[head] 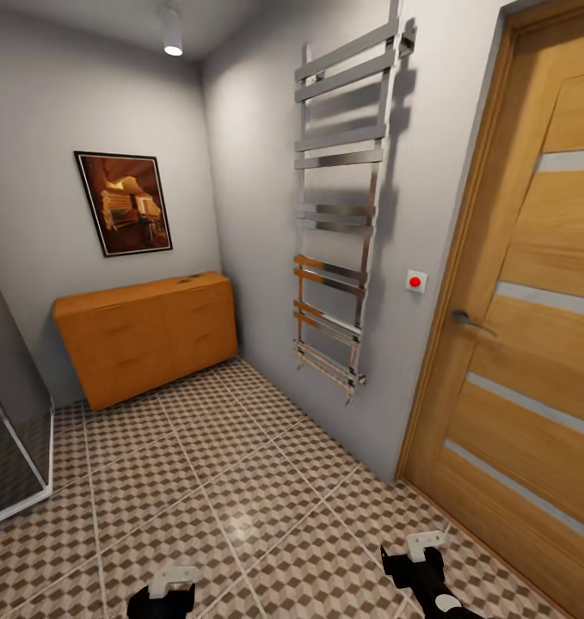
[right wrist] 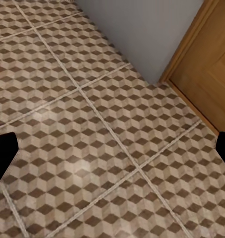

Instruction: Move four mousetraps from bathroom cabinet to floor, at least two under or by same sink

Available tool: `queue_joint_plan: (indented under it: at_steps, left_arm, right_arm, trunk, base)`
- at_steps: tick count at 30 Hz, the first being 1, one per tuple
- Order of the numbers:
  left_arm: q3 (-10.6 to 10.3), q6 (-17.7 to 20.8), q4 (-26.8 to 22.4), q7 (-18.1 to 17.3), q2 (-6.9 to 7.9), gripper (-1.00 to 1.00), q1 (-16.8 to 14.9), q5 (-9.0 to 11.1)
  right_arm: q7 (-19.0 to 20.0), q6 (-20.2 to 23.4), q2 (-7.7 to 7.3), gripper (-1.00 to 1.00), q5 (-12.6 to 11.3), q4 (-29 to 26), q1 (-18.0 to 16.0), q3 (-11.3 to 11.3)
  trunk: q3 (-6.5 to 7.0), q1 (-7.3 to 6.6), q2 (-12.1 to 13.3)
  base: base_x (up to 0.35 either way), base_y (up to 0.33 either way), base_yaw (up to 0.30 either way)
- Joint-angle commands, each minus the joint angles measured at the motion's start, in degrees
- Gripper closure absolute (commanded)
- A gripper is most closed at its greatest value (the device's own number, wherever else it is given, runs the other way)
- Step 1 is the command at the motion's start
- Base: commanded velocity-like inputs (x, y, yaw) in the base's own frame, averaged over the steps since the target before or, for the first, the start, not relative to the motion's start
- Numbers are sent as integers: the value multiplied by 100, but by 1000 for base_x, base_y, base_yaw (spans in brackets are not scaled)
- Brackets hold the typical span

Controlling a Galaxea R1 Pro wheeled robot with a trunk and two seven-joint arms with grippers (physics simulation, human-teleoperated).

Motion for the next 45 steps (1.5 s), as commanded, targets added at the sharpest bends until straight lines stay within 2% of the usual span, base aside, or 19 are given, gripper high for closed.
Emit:
queue_joint_plan:
  at_steps: [1, 26, 45]
  left_arm:
    - [-50, -37, 25, 2, -4, -100, -11, 56]
    - [-50, -37, 25, -6, -4, -100, -11, 57]
    - [-50, -37, 25, -12, -4, -100, -11, 57]
  right_arm:
    - [-38, -10, -2, -100, 51, 5, -5, 25]
    - [-38, -10, -2, -100, 51, 5, -3, 27]
    - [-38, -10, -2, -100, 51, 5, -3, 29]
  trunk:
    - [-10, 3, -11]
    - [-10, 3, -11]
    - [-10, 3, -11]
  base:
    - [0, 0, 255]
    - [5, 0, 255]
    - [278, -18, 39]
